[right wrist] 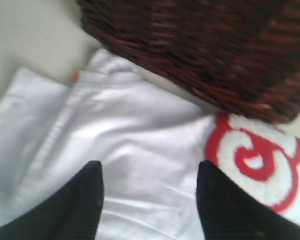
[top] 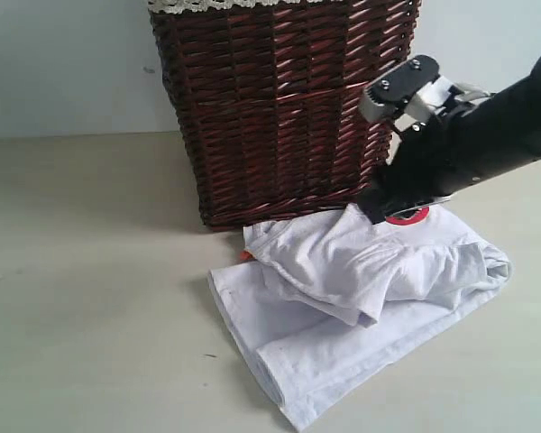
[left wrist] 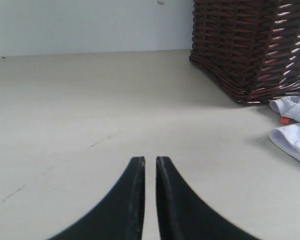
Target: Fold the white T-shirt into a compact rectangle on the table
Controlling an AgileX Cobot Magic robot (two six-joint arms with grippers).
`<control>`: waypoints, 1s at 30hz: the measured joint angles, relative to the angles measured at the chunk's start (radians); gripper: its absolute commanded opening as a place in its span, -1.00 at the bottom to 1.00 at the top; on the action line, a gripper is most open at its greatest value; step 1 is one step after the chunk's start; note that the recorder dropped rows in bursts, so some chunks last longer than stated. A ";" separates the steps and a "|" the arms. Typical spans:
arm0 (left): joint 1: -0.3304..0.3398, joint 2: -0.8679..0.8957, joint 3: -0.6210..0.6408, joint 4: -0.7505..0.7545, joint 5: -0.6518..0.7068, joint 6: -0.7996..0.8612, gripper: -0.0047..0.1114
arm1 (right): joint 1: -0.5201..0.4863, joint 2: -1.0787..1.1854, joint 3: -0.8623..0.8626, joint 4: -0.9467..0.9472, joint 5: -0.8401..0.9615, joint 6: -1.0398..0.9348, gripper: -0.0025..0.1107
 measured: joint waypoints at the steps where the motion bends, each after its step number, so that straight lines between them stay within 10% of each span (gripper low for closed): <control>1: 0.000 0.000 0.000 0.000 0.000 0.000 -0.73 | -0.027 0.017 0.000 -0.025 -0.006 0.040 -0.56; 4: 0.000 0.000 0.000 0.000 0.000 0.000 -0.73 | -0.094 0.089 0.000 -0.052 -0.036 0.097 -0.95; 20: 0.000 0.000 0.000 0.000 0.000 0.000 -0.73 | 0.060 0.091 -0.002 -0.061 0.171 -0.003 -0.96; 27: 0.000 0.000 0.000 0.000 0.000 0.000 -0.73 | -0.070 -0.454 0.058 0.277 -0.747 0.218 -0.86; 30: 0.000 0.000 0.000 0.000 0.000 0.000 -0.73 | -0.182 -0.689 0.188 0.285 -0.814 0.171 -0.85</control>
